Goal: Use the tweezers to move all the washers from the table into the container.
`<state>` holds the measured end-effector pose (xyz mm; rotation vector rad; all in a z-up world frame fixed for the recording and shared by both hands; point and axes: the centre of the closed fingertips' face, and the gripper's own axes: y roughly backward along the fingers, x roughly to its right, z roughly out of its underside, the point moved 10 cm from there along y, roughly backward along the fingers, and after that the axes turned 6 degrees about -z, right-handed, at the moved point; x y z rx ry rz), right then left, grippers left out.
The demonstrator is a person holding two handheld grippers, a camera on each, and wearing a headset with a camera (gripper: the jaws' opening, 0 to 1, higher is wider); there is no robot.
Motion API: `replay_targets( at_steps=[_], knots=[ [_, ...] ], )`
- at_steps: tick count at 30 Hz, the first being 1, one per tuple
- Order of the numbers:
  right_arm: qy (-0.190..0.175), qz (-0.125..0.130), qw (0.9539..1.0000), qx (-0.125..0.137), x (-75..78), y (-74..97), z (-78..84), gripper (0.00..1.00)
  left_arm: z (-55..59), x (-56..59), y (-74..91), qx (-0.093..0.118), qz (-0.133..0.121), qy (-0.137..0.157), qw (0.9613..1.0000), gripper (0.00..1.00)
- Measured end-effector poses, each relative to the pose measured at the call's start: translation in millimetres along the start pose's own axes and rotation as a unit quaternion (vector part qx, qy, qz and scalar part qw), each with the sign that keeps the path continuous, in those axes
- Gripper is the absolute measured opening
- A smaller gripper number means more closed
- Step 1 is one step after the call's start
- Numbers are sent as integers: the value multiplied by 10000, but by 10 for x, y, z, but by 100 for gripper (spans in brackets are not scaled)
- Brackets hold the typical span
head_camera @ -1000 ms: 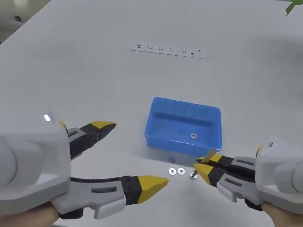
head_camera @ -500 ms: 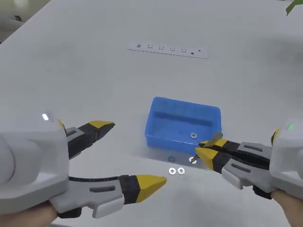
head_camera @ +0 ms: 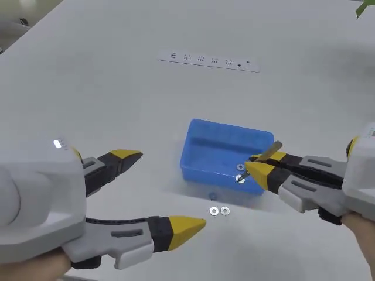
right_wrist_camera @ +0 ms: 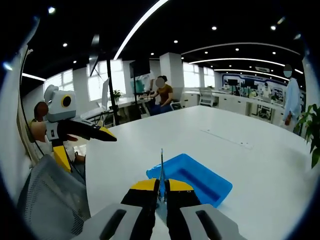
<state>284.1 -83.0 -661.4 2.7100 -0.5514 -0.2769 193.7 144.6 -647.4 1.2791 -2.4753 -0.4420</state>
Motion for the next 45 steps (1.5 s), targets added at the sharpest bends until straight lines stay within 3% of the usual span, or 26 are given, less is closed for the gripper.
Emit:
replay_targets(
  at_steps=[13, 25, 45],
  knots=[
    [104, 69, 9999, -60, 260, -216, -78, 2, 2, -4, 1, -36, 13, -14, 10000, 84],
    [-49, 104, 9995, -307, 493, -421, 103, 2, 6, -18, 11, -43, 1, -14, 10000, 84],
    [-165, 91, 9979, -622, 537, -513, 315, 2, 14, -20, -5, -115, 21, -50, 9999, 84]
  ],
)
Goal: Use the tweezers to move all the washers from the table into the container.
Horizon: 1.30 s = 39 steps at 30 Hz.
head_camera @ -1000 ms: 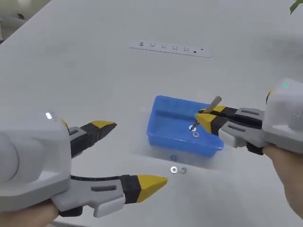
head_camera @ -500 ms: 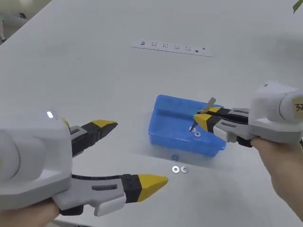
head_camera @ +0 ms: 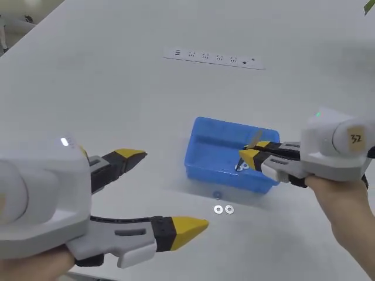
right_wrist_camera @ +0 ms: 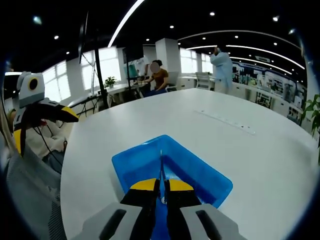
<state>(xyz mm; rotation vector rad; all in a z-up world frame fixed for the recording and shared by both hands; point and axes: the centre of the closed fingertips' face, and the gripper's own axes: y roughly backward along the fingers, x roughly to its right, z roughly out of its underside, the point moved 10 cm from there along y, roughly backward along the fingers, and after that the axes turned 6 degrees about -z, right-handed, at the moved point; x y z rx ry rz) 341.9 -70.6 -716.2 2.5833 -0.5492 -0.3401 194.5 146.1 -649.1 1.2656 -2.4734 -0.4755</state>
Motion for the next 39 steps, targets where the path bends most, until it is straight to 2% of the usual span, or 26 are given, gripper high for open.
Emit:
replay_targets(
  at_steps=[11, 21, 36, 39],
  knots=[
    [18, 33, 10000, -21, -12, 19, -18, 3, -12, 14, -1, 2, 26, -21, 10000, 84],
    [107, 97, 9994, 323, -54, 150, -195, 3, -20, 23, 3, 4, 42, -57, 10000, 84],
    [213, 31, 9981, 577, -363, 370, -265, 3, -25, 47, -3, 5, 112, -80, 9999, 84],
    [240, -13, 9982, 550, -448, 400, -243, 3, -26, 53, -9, -2, 134, -101, 9999, 84]
  ],
)
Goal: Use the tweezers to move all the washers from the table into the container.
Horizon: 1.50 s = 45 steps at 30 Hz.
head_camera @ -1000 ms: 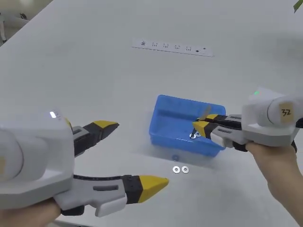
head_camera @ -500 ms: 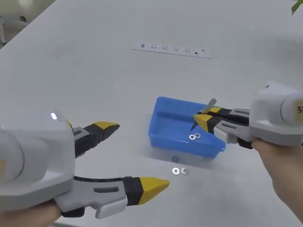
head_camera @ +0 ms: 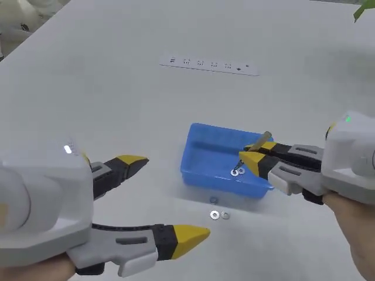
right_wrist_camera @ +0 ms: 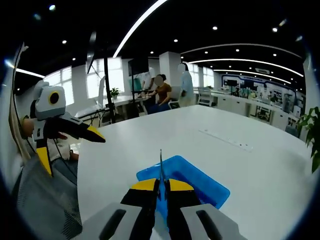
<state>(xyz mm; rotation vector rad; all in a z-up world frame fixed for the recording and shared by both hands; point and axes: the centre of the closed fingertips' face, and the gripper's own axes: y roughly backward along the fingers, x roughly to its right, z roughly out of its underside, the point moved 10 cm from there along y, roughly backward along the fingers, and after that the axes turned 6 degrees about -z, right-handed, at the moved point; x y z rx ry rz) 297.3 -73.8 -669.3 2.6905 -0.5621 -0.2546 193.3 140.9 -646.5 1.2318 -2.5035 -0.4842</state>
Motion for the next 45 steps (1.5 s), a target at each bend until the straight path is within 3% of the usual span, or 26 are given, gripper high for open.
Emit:
replay_targets(
  at_steps=[7, 20, 31, 45],
  knots=[
    [-120, -137, 9998, -61, -115, 24, 95, 3, -1, 4, -3, -1, 21, -3, 10000, 83],
    [-385, -394, 9974, -471, -194, -78, 416, 3, 10, -1, 2, -43, 1, -21, 10000, 83],
    [-450, -503, 9956, -654, -217, -135, 536, 3, 12, 0, -6, -61, -7, -20, 10000, 83],
    [-340, -631, 9948, -717, -264, -157, 519, 3, 16, 6, -13, -109, 4, -65, 9999, 83]
  ],
)
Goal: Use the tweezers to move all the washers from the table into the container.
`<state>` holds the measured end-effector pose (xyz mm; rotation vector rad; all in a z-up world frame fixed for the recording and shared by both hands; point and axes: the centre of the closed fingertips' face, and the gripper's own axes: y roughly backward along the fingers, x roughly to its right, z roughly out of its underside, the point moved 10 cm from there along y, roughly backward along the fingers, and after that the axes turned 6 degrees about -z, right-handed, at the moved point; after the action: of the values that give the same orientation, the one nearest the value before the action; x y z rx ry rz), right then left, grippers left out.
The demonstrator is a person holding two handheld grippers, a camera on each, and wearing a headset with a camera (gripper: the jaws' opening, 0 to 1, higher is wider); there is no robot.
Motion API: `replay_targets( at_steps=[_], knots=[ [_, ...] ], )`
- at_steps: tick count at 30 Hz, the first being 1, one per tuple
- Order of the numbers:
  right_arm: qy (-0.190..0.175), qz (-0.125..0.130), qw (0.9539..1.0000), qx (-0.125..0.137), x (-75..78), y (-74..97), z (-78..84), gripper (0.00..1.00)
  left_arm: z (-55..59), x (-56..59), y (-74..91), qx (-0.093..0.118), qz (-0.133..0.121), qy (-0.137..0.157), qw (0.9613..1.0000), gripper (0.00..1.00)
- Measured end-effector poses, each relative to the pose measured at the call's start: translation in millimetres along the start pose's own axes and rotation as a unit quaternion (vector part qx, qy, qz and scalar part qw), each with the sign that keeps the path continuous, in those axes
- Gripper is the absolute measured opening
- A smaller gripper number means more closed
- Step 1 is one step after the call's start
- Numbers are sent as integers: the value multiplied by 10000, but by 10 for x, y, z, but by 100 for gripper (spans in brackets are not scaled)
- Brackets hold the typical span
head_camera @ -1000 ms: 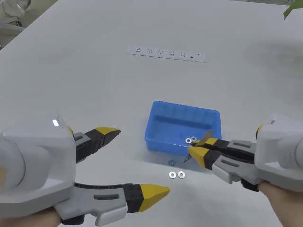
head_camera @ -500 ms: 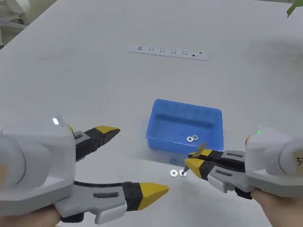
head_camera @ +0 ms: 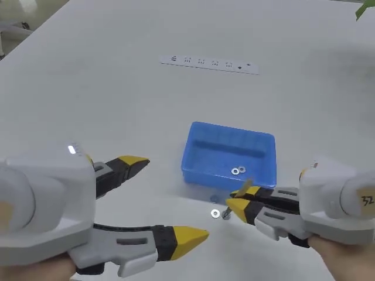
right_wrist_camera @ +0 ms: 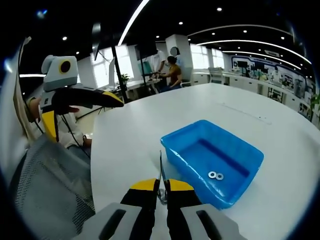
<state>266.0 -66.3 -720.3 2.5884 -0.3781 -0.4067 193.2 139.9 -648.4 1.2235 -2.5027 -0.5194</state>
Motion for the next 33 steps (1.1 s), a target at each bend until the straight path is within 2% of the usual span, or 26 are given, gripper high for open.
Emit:
replay_targets(
  at_steps=[6, 9, 17, 25, 33],
  knots=[
    [198, -146, 9997, -96, -83, -42, -12, 3, 5, -3, 3, 0, -2, 5, 10000, 83],
    [451, -246, 9985, -173, -133, -72, -16, 2, 5, -1, 2, -1, 1, -6, 10000, 83],
    [517, -346, 9978, -230, -170, -87, -25, 2, 4, -7, 13, 7, -14, -5, 10000, 82],
    [350, -274, 9989, 130, -96, 45, -174, 2, 11, -10, 13, -6, -19, -8, 10000, 82],
    [487, -98, 9981, 357, 20, 117, -402, 2, 0, -3, -2, 6, 11, -33, 10000, 82]
  ],
)
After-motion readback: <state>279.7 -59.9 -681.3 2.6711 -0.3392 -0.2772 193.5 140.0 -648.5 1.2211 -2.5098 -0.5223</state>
